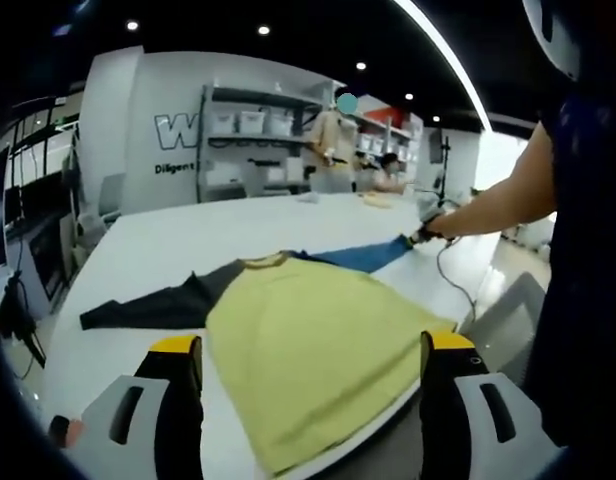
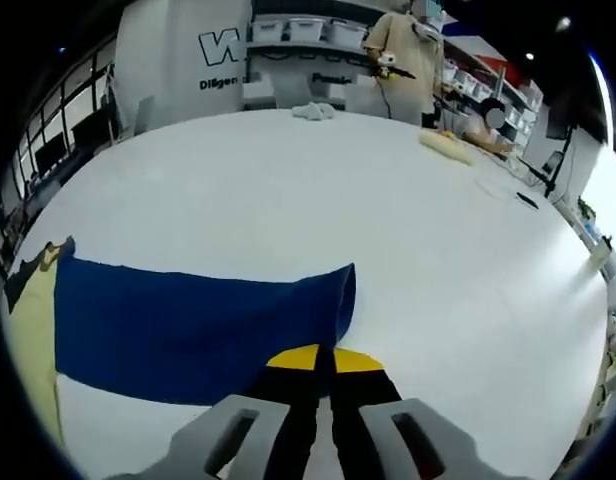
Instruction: Fold the garment on the visible template until the final outline fits inside the template.
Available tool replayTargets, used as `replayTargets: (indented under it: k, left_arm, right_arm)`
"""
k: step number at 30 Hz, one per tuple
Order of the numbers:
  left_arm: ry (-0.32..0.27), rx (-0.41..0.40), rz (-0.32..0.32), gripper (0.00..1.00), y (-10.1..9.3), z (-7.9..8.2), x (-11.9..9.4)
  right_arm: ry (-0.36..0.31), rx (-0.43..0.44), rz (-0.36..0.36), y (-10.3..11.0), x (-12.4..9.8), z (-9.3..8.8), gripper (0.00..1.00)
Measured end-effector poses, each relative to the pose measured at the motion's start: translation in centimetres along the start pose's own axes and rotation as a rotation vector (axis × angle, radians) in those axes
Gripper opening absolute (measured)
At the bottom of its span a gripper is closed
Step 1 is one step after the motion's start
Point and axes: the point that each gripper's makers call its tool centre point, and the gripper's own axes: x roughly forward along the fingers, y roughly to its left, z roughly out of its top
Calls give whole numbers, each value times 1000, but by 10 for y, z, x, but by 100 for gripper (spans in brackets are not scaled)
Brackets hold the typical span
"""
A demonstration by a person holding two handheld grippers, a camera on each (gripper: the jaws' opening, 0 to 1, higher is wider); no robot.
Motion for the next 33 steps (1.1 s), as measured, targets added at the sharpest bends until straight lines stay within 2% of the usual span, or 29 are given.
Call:
replayTargets:
  k: [9,17,24,33]
  left_arm:
    - [-13,8,-7,85,0,1,-1]
    - [-23,11,-21,85,-3,3,1]
    - [-41,22,-30,85,-3,5,-1]
    - [-66,30,-38,83,-2,7,-3]
  right_arm:
    - [-62,-37,21,13,-23,34,0]
    - [-122,-82,63,38,-47,63,0]
    - [-140,-107,79,50,-55,74,0]
    - [-159,-154,118,81,-70,81,0]
